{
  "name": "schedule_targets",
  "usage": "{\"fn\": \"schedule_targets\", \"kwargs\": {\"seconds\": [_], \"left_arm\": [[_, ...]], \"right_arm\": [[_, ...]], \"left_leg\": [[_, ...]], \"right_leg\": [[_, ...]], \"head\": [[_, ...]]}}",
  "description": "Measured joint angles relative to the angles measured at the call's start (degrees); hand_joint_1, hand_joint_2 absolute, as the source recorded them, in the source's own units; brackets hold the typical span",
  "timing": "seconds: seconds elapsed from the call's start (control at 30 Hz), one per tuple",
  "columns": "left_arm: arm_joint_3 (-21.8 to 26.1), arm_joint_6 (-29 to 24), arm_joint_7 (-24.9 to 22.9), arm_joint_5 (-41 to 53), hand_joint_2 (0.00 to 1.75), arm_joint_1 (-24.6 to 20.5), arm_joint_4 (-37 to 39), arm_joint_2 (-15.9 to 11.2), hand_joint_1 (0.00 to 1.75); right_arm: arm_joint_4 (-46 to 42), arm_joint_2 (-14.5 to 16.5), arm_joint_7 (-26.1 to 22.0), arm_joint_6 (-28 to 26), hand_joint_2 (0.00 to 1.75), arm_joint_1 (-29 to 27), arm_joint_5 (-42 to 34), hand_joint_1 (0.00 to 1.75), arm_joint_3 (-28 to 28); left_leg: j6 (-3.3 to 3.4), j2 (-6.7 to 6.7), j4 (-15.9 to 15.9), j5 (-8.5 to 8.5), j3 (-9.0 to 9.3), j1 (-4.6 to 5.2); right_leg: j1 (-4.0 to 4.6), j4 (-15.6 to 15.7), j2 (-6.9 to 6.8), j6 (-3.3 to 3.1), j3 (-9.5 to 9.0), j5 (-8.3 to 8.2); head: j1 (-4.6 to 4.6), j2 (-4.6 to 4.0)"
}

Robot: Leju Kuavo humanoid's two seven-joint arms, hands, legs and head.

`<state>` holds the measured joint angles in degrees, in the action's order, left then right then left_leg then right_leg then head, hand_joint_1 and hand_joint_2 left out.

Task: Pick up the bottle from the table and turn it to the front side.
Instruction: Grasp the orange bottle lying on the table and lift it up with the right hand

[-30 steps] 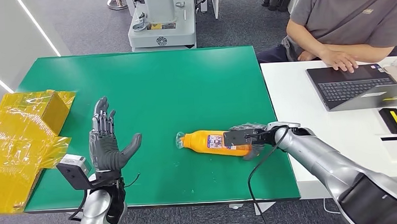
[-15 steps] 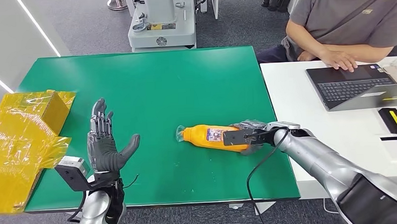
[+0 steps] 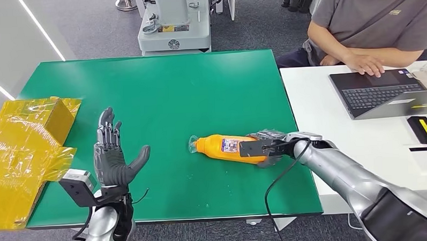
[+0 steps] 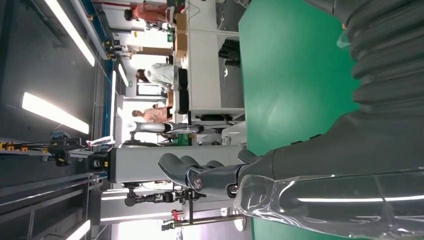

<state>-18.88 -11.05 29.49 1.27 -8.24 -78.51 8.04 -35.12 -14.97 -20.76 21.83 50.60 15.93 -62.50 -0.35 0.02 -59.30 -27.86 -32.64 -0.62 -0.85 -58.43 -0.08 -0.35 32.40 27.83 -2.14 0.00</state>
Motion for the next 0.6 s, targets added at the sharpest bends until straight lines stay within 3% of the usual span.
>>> {"fn": "schedule_targets", "kwargs": {"seconds": [0.13,0.3,0.6], "left_arm": [[0.0,-0.3,0.2,0.0,1.75,0.8,-0.2,0.0,0.0],[0.1,-1.3,0.8,0.2,1.75,1.7,-0.3,0.1,0.0],[0.1,-2.7,1.3,-0.3,1.75,1.7,-0.3,0.8,0.0]], "right_arm": [[-0.3,0.5,1.1,-8.0,1.75,-1.9,0.3,1.75,2.0],[-3.4,2.7,3.1,-24.7,1.75,-6.6,0.6,1.75,9.4],[-11.6,6.4,2.6,-41.7,1.75,-15.0,1.5,1.75,21.2]], "left_leg": [[0.0,-0.01,0.0,0.0,-0.02,0.0],[0.0,0.01,0.0,0.0,-0.04,0.0],[0.0,-0.03,0.0,0.0,-0.1,-0.01]], "right_leg": [[0.0,0.0,-0.01,0.0,0.0,0.0],[0.01,0.0,0.0,0.0,0.03,0.0],[0.02,0.0,-0.05,0.02,0.11,0.03]], "head": [[0.0,0.0],[0.0,0.0],[0.01,0.0]]}}
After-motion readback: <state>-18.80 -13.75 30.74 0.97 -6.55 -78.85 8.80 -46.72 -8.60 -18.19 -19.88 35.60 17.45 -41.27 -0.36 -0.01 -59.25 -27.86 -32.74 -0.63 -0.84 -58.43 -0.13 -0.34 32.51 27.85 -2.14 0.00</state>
